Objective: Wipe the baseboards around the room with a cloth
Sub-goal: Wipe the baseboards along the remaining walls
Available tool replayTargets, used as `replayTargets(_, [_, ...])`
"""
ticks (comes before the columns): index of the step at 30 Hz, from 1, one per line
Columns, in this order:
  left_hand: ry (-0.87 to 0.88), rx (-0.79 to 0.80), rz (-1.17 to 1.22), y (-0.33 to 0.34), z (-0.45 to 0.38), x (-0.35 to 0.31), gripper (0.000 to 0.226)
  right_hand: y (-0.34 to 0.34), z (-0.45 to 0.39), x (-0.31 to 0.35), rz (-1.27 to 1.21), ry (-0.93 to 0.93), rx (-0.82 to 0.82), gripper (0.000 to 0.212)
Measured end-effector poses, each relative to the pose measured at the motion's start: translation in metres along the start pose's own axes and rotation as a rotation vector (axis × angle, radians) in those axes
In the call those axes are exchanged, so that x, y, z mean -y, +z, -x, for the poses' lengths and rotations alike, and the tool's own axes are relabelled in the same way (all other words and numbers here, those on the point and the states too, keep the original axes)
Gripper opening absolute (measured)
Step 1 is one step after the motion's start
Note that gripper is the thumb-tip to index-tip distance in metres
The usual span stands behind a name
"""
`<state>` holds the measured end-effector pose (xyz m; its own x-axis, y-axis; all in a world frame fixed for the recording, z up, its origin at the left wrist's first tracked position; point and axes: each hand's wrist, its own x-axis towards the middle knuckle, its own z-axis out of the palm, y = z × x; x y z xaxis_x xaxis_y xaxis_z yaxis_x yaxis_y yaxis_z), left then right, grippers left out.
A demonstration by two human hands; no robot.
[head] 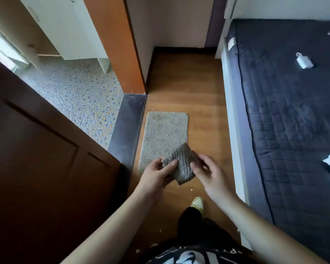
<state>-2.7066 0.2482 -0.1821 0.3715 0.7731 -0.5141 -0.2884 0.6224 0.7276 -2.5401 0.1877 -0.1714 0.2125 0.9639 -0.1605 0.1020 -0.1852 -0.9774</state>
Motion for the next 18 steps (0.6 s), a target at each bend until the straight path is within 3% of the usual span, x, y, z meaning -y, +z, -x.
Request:
replayTargets(4, [0.009, 0.008, 0.012, 0.04, -0.048, -0.025, 0.032, -0.033, -0.048, 0.015, 0.069, -0.037, 0.088, 0.072])
replayTargets(6, [0.034, 0.018, 0.012, 0.057, -0.068, -0.036, 0.022, -0.05, -0.075, 0.022, 0.075, -0.031, 0.11, 0.069])
replayTargets(9, [0.077, 0.007, -0.036, 0.07, -0.095, -0.049, 0.009, -0.071, -0.113, 0.028, 0.121, -0.048, 0.123, 0.048])
replayTargets(12, [0.094, -0.006, -0.111, 0.075, -0.122, -0.068, 0.017, -0.08, -0.153, 0.031, 0.101, -0.052, 0.147, 0.039])
replayTargets(18, [0.14, 0.037, -0.066, 0.073, -0.194, -0.114, 0.044, -0.074, -0.246, 0.043, -0.092, 0.109, 0.288, 0.048])
